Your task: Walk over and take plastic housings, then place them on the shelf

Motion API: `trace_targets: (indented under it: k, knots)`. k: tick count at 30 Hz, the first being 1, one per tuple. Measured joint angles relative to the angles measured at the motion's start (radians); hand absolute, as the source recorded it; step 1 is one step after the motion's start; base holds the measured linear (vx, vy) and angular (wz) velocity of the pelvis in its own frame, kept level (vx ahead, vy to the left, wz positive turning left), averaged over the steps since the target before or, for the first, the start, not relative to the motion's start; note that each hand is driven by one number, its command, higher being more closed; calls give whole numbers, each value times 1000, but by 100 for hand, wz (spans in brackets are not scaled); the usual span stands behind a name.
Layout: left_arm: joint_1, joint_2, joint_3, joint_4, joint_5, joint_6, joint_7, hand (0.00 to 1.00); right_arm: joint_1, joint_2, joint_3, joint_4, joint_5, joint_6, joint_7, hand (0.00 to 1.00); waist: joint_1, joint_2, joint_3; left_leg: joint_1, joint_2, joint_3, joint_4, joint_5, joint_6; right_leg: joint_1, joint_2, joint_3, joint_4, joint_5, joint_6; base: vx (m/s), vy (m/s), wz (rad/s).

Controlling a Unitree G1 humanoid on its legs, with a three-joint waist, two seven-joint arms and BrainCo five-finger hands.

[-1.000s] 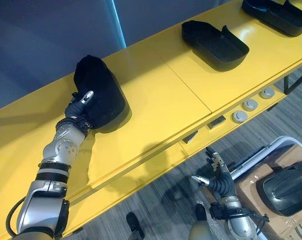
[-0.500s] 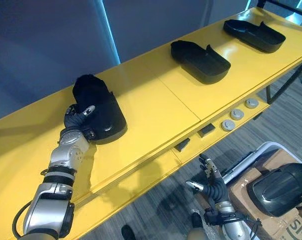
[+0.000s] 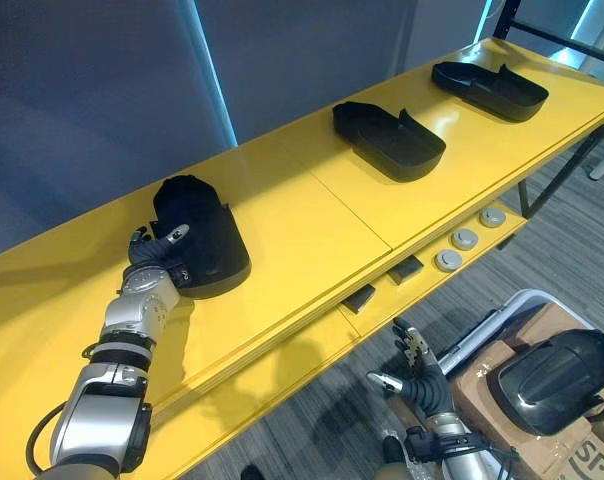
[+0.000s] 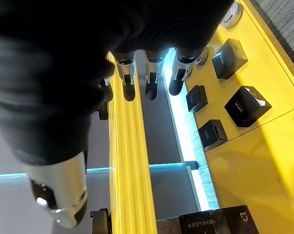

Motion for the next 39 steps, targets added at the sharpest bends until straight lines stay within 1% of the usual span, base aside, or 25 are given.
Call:
trace_targets:
  k: [2, 7, 8, 9, 11, 14, 17, 19, 21, 23, 24, 25, 26, 27, 28, 29, 31, 32, 33, 34, 35, 36, 37, 38, 39]
  knots:
    - [0, -7, 1, -1, -20, -13, 39, 0, 14, 0, 15, 0, -1, 0, 0, 0, -1, 0, -3, 0, 0, 0, 0, 0, 0, 1, 0, 0, 0, 0, 0, 0, 0, 0]
    - [2, -12, 4, -25, -21, -23, 45, 0, 29, 4, 18, 0, -1, 0, 1, 0, 0, 2, -16, 1, 0, 0, 0, 0, 0, 3, 0, -1, -3, 0, 0, 0, 0, 0]
    - [2, -12, 4, -40, -2, -23, 47, 0, 33, 6, 18, 0, -1, -1, 1, 0, 0, 4, -23, 3, 0, -1, 0, 0, 0, 9, 0, -3, -6, 0, 0, 14, 6, 4]
    - [2, -12, 4, -55, 50, -23, 53, 0, 40, 8, 18, 0, -1, -1, 2, 0, 0, 5, -31, 6, 0, -3, 0, 0, 0, 17, 0, -7, -13, 1, -1, 13, 7, 4]
    - [2, -11, 7, -80, 115, -34, 55, 0, 53, 11, 19, 0, -1, -1, 3, 0, 3, 10, -51, 6, 0, -3, 0, 0, -1, 19, 0, -9, -16, 1, -1, 0, 0, 0]
    - [-8, -9, 12, -132, 156, -49, 38, 0, 57, 15, 21, 1, -1, -2, 9, 0, 2, 17, -69, 21, 0, -12, 0, -2, -2, 48, 0, -25, -26, 1, -1, 5, 5, 8]
    - [-17, -4, 12, -150, 202, -37, 37, 0, 60, 15, 28, 2, -1, -14, 9, 0, 5, 35, -95, 20, 0, -13, -1, -3, -4, 51, 0, -28, -30, 1, -1, -3, 2, 2]
    - [-20, 1, 12, -149, 251, -7, 26, 0, 61, 11, 35, 4, -1, -16, 10, 0, 8, 57, -120, 20, 0, -19, -1, -3, -4, 55, 0, -33, -30, 1, -1, -5, 5, 5]
    - [-24, 9, 11, -142, 262, -4, 8, 0, 63, 11, 36, 10, -1, -19, 9, 0, 9, 68, -127, 21, 1, -32, -1, -3, -4, 67, 0, -46, -32, 0, -1, -8, 1, 16]
    - [-32, 32, 11, -119, 279, -19, -2, 0, 61, 11, 37, 22, -1, -20, 8, 0, 16, 70, -129, 25, 1, -38, -1, -2, -3, 76, 0, -52, -31, 0, 0, -20, 3, 11]
    - [-32, 62, 12, -114, 276, -51, -14, 0, 57, 8, 37, 35, -3, -22, 0, 0, 23, 69, -130, 26, 1, -39, -1, -3, -3, 76, 0, -52, -31, 0, 0, 0, 0, 0]
    - [-27, 83, 27, -132, 253, -108, -46, 0, 58, 7, 36, 45, -6, -22, -16, 0, 37, 69, -134, 26, 1, -39, 0, -3, -3, 76, 0, -52, -31, 0, 0, 0, 0, 0]
    - [-9, 90, 46, -170, 236, -133, -59, 0, 58, 7, 36, 48, -6, -22, -24, 0, 42, 69, -138, 26, 1, -39, 0, -3, -3, 75, 0, -51, -31, 0, 0, -2, 7, -4]
    - [70, 99, 100, -309, 199, -191, -76, 0, 58, 12, 35, 48, -11, -22, -42, 0, 52, 68, -150, 26, 1, -38, 5, -5, -4, 73, 0, -47, -31, -1, 0, 27, 6, -11]
    - [182, 92, 143, -478, 151, -261, -84, 0, 59, 18, 31, 48, -28, -23, -63, 0, 62, 66, -163, 20, 2, -42, 31, -21, -4, 72, -1, -39, -32, -2, 1, 35, 8, -24]
    - [345, 50, 202, -687, 107, -325, -105, 0, 57, 28, 25, 47, -47, -24, -85, 0, 76, 62, -169, 8, 3, -82, 97, -56, -7, 73, -4, -21, -35, -4, 2, 34, 1, -35]
    - [539, -48, 241, -904, 86, -387, -106, 0, 56, 34, 10, 45, -61, -28, -111, 0, 104, 62, -179, -6, 5, -160, 169, -97, -12, 70, -6, 15, -35, -5, 3, 27, -6, -63]
    - [780, -225, 222, -1142, 95, -453, -93, 0, 55, 37, -30, 41, -76, -34, -141, 0, 137, 60, -179, -9, 9, -257, 245, -164, -33, 67, -1, 61, -32, -8, 7, 21, 17, -77]
    - [867, -305, 187, -1215, 115, -480, -91, 0, 55, 36, -55, 38, -76, -35, -155, 0, 145, 63, -181, -8, 15, -279, 273, -197, -47, 68, 5, 74, -30, -10, 9, 16, 112, -78]
    - [990, -419, 98, -1281, 160, -525, -90, 0, 57, 38, -109, 35, -75, -36, -180, 0, 150, 68, -184, -4, 29, -283, 306, -272, -63, 69, 19, 92, -23, -12, 13, -3, 143, -45]
    - [1026, -451, 50, -1282, 175, -543, -91, 0, 53, 50, -144, 36, -74, -36, -195, 0, 152, 52, -181, -3, 28, -276, 331, -295, -66, 68, 18, 113, -17, -13, 15, -46, 185, -67]
    - [1051, -462, -27, -1260, 186, -562, -111, 0, 63, 77, -185, 9, -61, -37, -222, 0, 150, 27, -181, -4, 30, -249, 371, -335, -70, 59, 21, 157, -21, -11, 21, -83, 113, -69]
    - [1050, -460, -52, -1250, 204, -563, -117, 0, 75, 89, -193, -8, -47, -40, -230, 0, 148, 14, -182, -1, 34, -229, 381, -343, -69, 52, 25, 182, -27, -11, 26, -122, 103, -102]
    - [1045, -460, -109, -1240, 248, -568, -119, 0, 107, 111, -205, -40, -23, -48, -234, 0, 138, -6, -183, 9, 38, -186, 391, -354, -67, 38, 32, 234, -43, 10, 18, -110, 73, -104]
    - [1034, -460, -145, -1222, 258, -575, -129, 0, 130, 121, -215, -62, 1, -59, -233, 0, 130, -19, -178, 19, 46, -149, 404, -365, -68, 30, 36, 254, -58, 38, -4, -104, 82, -134]
